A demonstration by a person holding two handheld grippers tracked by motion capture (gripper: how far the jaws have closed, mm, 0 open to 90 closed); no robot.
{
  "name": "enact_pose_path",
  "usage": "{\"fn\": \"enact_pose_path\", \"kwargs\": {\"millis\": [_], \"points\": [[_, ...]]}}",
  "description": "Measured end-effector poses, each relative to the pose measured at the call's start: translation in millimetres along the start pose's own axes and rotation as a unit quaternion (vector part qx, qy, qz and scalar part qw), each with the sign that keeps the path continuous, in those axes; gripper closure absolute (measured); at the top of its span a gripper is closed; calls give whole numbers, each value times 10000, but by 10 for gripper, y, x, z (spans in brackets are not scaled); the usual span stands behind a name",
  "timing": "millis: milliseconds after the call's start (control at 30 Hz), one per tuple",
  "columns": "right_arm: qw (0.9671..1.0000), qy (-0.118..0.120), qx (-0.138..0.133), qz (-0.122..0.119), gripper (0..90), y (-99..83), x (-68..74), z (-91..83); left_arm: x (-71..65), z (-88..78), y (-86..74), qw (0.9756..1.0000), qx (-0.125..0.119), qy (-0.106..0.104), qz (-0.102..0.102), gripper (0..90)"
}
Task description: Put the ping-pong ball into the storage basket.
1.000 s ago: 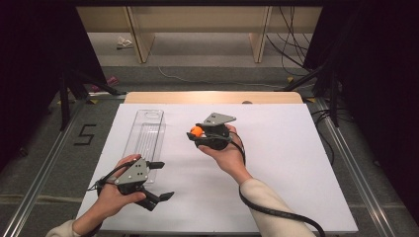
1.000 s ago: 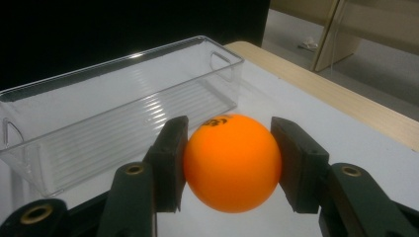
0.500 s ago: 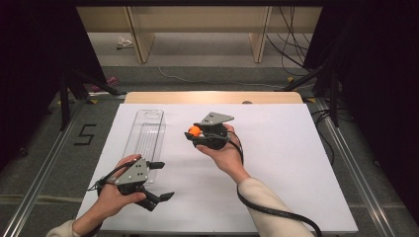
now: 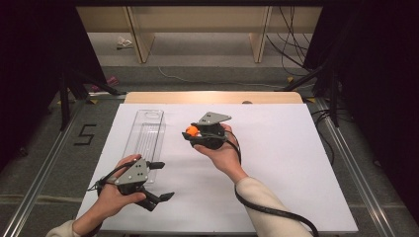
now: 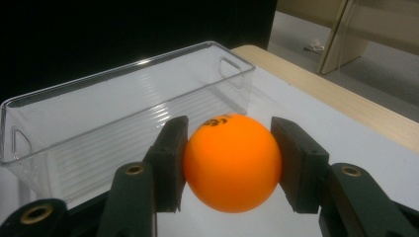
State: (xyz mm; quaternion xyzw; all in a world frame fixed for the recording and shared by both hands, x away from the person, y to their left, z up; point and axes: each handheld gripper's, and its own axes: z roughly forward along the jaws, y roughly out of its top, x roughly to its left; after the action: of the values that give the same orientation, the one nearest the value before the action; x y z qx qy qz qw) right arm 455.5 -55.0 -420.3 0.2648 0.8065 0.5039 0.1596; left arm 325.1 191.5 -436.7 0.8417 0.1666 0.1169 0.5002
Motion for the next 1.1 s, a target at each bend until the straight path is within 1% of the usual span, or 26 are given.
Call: {"fn": "enact_pose_path", "kwargs": {"millis": [600, 1100], "points": [[10000, 66, -5, -9, 516, 27, 27, 48, 0, 0, -1, 10000, 12, -2, -2, 48], [9999, 164, -12, -20, 516, 80, 85, 121, 0, 0, -3, 10000, 3, -4, -16, 48]]}}
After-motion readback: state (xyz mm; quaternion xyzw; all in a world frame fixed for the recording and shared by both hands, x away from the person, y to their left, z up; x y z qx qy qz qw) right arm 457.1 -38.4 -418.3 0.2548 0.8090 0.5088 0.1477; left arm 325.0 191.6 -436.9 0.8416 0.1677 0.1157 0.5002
